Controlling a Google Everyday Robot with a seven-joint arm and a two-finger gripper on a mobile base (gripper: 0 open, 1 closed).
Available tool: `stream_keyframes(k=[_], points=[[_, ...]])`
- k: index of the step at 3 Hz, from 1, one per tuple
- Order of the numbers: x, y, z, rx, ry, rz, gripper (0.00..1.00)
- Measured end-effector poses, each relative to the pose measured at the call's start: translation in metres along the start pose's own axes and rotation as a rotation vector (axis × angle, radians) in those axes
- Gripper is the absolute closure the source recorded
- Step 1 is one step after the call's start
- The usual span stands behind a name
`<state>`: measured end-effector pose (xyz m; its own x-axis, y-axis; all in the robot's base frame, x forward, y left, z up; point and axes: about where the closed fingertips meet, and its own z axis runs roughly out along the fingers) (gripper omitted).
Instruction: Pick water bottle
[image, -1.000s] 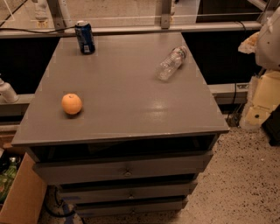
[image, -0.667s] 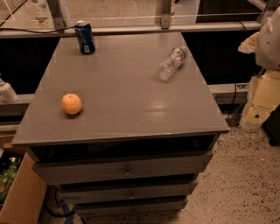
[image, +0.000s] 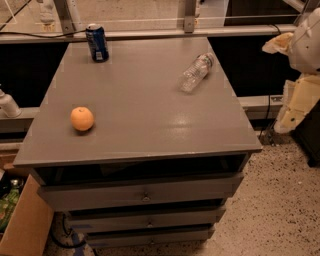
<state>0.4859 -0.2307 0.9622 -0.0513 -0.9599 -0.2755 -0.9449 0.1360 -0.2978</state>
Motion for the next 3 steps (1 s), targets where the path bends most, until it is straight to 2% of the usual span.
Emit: stream_keyframes(k=[1, 3], points=[[0.0083, -0.0491, 0.0149, 0.022, -0.081, -0.089, 0.00], [0.0093, -0.0521, 0.0171, 0.034, -0.107, -0.075, 0.00]])
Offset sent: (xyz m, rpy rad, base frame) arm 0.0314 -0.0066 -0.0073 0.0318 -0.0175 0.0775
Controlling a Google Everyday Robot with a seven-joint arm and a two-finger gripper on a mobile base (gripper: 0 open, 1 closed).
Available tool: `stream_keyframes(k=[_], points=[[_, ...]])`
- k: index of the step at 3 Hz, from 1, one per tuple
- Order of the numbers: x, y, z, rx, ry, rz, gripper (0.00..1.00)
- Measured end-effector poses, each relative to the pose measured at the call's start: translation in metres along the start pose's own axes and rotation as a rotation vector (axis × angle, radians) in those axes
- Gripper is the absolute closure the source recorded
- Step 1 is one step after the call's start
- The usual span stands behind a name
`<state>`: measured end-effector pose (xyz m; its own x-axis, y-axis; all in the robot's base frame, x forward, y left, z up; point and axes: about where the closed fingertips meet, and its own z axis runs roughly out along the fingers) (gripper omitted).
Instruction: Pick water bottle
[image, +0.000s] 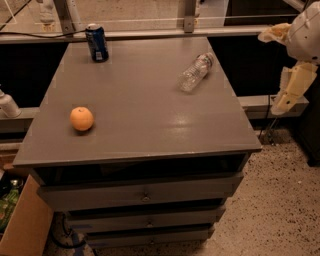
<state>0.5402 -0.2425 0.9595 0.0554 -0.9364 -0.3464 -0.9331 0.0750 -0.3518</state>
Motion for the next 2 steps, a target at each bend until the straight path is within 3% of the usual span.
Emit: stream_keyframes(k=[1, 2], points=[[-0.001, 0.003, 0.014, 0.040, -0.058, 0.050, 0.00], [-0.009, -0.032, 0.044, 0.153, -0.125, 0.066, 0.00]])
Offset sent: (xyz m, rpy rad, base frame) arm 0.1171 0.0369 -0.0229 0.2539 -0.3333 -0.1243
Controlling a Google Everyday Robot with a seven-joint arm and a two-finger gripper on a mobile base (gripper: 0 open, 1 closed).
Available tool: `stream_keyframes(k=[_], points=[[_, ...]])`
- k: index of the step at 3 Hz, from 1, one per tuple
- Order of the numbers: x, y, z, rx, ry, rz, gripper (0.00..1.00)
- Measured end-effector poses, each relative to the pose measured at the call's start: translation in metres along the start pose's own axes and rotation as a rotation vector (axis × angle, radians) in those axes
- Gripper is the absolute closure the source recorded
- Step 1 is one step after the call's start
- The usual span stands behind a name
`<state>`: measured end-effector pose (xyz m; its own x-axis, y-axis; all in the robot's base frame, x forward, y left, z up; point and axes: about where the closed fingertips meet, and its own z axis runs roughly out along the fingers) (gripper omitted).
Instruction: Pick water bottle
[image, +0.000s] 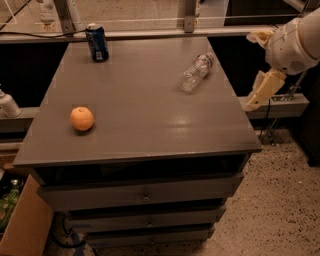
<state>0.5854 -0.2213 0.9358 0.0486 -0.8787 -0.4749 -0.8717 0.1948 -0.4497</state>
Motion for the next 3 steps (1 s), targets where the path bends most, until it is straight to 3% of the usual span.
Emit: stream_keyframes(k=[1, 2, 3], points=[[-0.006, -0.038, 0.034, 0.083, -0.039, -0.008, 0.00], [-0.007, -0.075, 0.068, 0.100, -0.053, -0.043, 0.00], [-0.003, -0.099, 0.091, 0.063, -0.045, -0.085, 0.00]])
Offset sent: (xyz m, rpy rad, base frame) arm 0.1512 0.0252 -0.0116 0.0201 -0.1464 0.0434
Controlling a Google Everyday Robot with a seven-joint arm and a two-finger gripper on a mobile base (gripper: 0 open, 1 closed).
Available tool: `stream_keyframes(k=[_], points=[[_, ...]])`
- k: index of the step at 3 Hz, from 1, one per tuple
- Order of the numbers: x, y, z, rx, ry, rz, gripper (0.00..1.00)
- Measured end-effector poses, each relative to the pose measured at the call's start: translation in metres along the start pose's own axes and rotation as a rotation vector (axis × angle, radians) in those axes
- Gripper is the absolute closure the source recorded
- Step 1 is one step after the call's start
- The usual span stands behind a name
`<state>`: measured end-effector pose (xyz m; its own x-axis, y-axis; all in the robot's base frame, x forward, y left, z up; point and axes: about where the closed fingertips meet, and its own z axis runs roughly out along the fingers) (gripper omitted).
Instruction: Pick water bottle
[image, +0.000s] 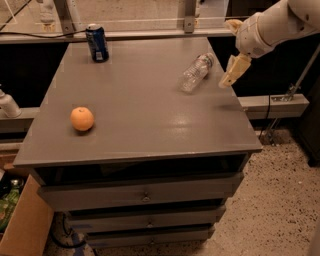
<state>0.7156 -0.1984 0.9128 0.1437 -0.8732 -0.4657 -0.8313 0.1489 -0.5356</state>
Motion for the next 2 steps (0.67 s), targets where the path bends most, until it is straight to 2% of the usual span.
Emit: stream_keyframes(k=[1, 2], points=[[0.005, -0.007, 0.023, -0.062, 0.006, -0.042, 0.00], [0.003, -0.005, 0.042, -0.123, 0.002, -0.081, 0.00]])
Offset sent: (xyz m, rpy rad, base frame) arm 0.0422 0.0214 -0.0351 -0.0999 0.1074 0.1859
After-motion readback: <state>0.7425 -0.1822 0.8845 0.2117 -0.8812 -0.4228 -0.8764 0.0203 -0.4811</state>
